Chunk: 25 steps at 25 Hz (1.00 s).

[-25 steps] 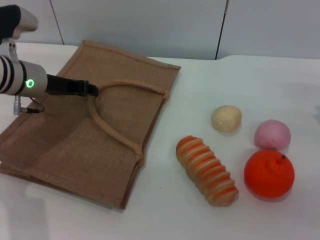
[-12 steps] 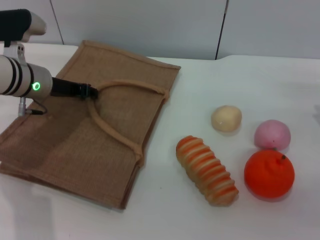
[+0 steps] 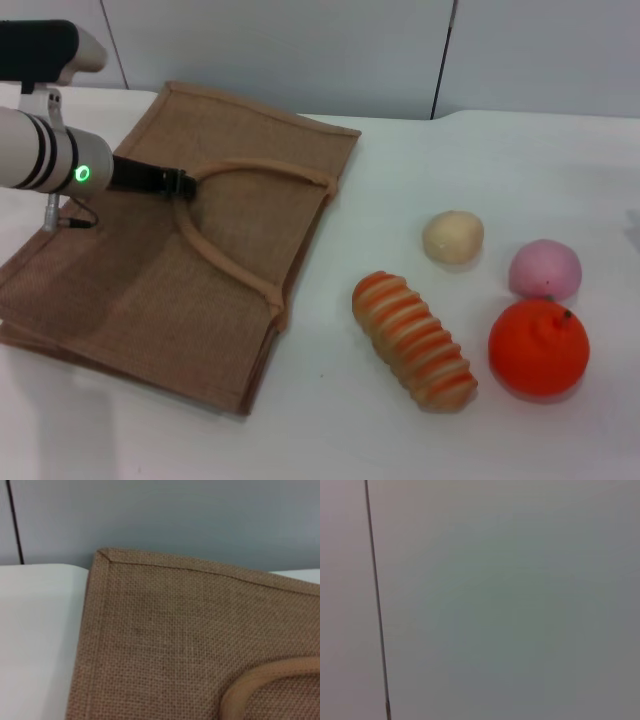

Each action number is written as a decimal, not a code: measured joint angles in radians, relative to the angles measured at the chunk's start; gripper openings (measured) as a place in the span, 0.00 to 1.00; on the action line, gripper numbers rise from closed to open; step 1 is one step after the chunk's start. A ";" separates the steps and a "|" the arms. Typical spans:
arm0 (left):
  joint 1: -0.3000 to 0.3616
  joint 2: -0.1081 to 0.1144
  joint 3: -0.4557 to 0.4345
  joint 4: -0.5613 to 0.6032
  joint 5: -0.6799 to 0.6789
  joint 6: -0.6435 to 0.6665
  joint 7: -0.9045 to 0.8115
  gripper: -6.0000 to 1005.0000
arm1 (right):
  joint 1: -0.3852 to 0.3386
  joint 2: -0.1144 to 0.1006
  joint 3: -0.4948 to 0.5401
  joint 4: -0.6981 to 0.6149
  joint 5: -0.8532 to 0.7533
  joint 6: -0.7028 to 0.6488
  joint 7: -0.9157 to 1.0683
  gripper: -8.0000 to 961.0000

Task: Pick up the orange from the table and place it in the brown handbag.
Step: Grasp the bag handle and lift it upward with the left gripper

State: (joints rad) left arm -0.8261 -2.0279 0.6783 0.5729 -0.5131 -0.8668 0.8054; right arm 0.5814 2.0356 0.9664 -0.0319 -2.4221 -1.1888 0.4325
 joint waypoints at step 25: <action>0.089 0.003 0.028 0.004 -0.456 -0.031 0.259 0.13 | -0.006 0.000 -0.024 -0.001 -0.027 -0.019 0.023 0.93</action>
State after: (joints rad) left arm -0.7376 -2.0247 0.7067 0.5773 -0.9693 -0.8979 1.0642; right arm 0.5758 2.0351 0.9427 -0.0327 -2.4489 -1.2081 0.4551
